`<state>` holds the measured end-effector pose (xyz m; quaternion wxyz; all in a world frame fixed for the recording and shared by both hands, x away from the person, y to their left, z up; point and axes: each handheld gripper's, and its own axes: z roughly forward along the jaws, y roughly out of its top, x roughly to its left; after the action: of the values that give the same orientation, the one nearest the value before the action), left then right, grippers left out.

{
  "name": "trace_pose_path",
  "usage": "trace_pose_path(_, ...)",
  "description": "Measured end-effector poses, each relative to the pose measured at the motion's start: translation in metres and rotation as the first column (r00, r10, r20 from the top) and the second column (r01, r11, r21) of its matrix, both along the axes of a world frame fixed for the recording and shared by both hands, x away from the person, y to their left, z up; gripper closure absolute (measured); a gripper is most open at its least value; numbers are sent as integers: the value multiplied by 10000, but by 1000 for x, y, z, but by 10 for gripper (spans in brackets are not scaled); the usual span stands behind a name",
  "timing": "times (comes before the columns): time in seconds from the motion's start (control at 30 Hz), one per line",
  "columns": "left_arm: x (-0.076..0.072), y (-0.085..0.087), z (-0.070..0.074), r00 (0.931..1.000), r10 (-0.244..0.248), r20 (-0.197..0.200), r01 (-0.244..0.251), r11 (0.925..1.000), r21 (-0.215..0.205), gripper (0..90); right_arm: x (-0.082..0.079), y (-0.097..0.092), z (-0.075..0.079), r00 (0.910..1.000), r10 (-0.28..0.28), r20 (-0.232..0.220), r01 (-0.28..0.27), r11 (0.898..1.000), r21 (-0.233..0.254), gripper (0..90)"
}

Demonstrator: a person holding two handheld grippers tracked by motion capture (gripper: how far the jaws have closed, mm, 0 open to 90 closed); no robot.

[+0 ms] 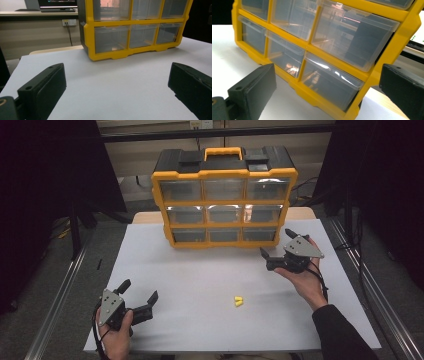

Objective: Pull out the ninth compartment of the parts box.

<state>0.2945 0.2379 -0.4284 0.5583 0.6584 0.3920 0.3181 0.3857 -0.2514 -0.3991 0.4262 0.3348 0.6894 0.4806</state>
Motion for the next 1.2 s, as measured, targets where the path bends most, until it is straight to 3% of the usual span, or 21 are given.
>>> trace_pose_path(0.17,0,0,0,10000,-25,18,25,10000,4,16,9,5,-5,9999,-170,2,170,9988,-454,15)
trace_pose_path(0.33,2,-4,0,9999,-100,-22,100,9999,-24,16,16,13,-8,9988,-236,428,287,9921,-1219,40)
trace_pose_path(0.4,2,-4,0,9998,-179,-18,179,9998,-60,16,19,15,-10,9986,-320,426,372,9911,-1276,40)
trace_pose_path(0.5,2,-2,0,10000,-97,-19,97,9999,55,16,21,18,-15,9959,-448,783,602,9764,-2073,54)
trace_pose_path(0.7,2,-4,0,9998,-178,-26,178,9998,7,16,24,20,-21,9914,-564,1177,884,9537,-2874,91)
trace_pose_path(0.8,2,-4,0,9998,-196,1,196,9998,103,17,24,21,-21,9846,-430,1696,1022,9283,-3576,107)
trace_pose_path(0.83,2,-4,0,9998,-196,1,196,9998,103,17,24,21,-21,9846,-430,1696,1022,9283,-3576,107)
trace_pose_path(0.87,3,-3,0,9998,-193,-7,193,9998,91,17,24,22,-21,9816,-368,1875,1084,9153,-3879,114)
trace_pose_path(0.9,2,-3,0,9998,-190,-11,190,9998,87,17,25,23,-23,9740,-230,2255,1279,8772,-4629,126)
trace_pose_path(0.93,2,-3,0,9998,-191,-11,191,9998,57,16,27,23,-23,9730,-171,2301,1304,8633,-4876,131)
trace_pose_path(0.97,2,-3,0,9998,-174,19,174,9998,73,17,28,24,-24,9725,-172,2323,1346,8553,-5004,135)
trace_pose_path(1.0,2,-3,0,9998,-174,19,174,9998,73,17,28,24,-24,9725,-172,2323,1346,8553,-5004,135)
trace_pose_path(1.03,2,-3,0,9999,-158,0,158,9998,88,17,29,24,-26,9671,-156,2541,1520,8359,-5274,145)
trace_pose_path(1.07,2,-3,0,9999,-158,0,158,9998,88,17,30,25,-27,9642,-146,2649,1613,8250,-5417,147)
trace_pose_path(1.1,2,-2,0,9999,-168,9,168,9998,119,17,30,25,-27,9642,-146,2649,1613,8250,-5417,147)
trace_pose_path(1.17,2,-2,0,9999,-166,12,166,9998,147,17,32,26,-31,9583,-196,2851,1874,7963,-5751,178)
trace_pose_path(1.2,2,-2,0,9999,-157,19,157,9998,153,17,32,26,-31,9583,-196,2851,1874,7963,-5751,178)
